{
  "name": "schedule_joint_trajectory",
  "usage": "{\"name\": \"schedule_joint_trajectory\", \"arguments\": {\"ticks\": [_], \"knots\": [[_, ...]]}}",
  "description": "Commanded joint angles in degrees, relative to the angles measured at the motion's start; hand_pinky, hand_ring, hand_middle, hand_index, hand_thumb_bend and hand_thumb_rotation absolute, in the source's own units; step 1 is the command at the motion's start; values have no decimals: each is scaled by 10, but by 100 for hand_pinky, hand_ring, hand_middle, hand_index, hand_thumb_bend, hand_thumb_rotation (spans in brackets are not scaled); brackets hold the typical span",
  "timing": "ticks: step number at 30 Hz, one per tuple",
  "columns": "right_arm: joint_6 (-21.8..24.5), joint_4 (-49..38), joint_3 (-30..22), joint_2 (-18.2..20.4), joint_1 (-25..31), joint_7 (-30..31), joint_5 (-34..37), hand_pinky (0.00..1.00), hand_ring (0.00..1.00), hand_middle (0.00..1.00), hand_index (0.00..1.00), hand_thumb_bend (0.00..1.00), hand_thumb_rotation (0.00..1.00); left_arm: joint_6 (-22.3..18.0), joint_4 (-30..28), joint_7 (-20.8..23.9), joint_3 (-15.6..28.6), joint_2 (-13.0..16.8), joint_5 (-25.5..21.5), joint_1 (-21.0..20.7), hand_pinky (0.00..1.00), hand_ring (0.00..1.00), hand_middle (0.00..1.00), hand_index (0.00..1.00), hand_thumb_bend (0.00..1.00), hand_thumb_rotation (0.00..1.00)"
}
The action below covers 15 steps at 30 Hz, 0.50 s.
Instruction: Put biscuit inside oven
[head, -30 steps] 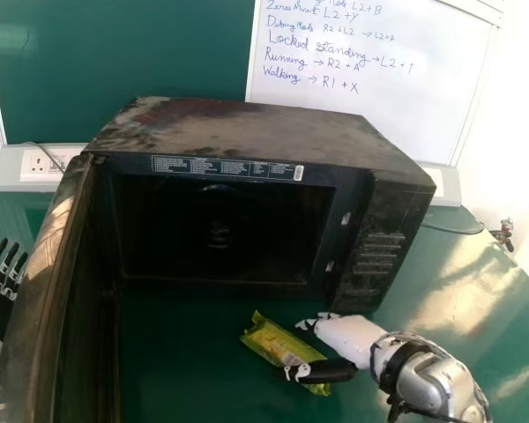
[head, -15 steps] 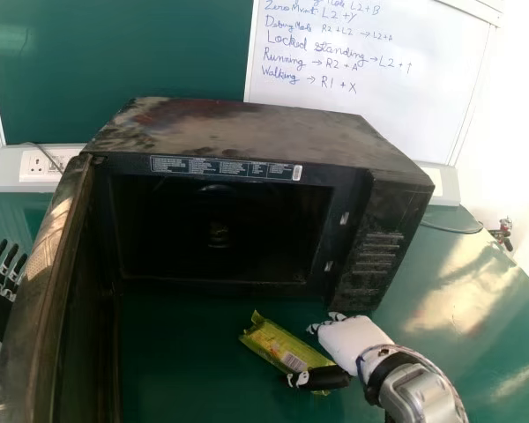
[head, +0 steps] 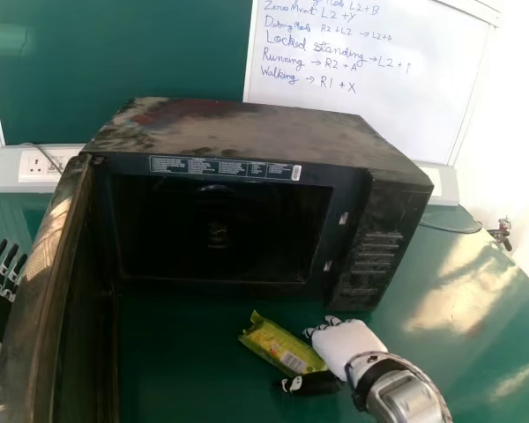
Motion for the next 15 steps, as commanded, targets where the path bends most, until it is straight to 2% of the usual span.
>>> {"name": "schedule_joint_trajectory", "arguments": {"ticks": [1,6,13,15], "knots": [[-10,1,10,1,8,-1,-14,80,90,89,92,100,38,5,12,-2,-1,-13,-9,13,66,75,82,91,8,0],[-11,7,17,18,15,-10,-37,80,90,89,93,100,37,7,10,-3,-1,-14,-11,14,63,75,81,92,7,0],[-13,11,23,36,23,-14,-60,82,91,88,92,100,35,10,12,-4,0,-13,-13,13,71,76,82,92,7,0],[-14,13,26,39,22,-14,-66,82,90,88,92,100,35,8,14,-9,0,-12,-14,13,69,76,82,92,7,0]]}}
